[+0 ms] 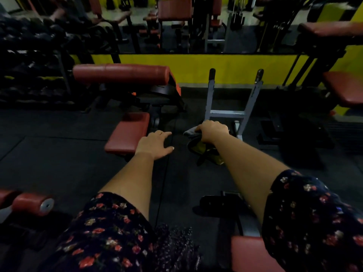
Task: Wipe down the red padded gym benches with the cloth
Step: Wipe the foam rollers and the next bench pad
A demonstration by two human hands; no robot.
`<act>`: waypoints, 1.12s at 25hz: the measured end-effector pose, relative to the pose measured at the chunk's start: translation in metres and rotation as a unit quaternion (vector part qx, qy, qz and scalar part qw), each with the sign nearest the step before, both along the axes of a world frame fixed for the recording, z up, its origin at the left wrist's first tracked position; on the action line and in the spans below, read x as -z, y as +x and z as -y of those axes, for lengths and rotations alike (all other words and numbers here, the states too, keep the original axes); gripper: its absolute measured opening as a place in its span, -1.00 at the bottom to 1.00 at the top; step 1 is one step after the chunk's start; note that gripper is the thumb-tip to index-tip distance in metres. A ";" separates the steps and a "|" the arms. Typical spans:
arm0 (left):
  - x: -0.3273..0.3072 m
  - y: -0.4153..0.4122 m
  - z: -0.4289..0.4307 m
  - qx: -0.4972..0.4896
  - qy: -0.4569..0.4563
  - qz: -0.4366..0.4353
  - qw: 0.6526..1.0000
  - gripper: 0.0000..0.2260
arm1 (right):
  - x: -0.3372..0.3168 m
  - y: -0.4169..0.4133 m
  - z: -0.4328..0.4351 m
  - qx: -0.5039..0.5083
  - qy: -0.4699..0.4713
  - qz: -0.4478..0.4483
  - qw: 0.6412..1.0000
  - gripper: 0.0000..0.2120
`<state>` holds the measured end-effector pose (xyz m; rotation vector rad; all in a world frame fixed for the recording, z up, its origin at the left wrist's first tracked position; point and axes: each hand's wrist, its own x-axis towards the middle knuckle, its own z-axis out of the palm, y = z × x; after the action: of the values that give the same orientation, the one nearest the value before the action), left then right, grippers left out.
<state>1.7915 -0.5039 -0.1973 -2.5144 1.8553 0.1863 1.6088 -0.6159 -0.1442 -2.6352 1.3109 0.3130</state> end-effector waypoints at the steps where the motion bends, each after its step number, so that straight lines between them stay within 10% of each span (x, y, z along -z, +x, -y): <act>1: 0.003 0.007 0.003 -0.005 0.001 -0.003 1.000 -0.39 | 0.002 0.008 0.004 -0.008 -0.009 -0.013 1.000 -0.56; 28: 0.031 0.449 -0.134 -0.294 0.040 -0.015 0.955 -0.40 | 0.023 0.584 -0.053 -0.360 -0.054 -0.048 0.930 -0.58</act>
<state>2.2408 -0.3699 -0.2287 -2.9328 1.0206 0.2957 2.1929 -0.5628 -0.1676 -3.1339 0.3213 0.4781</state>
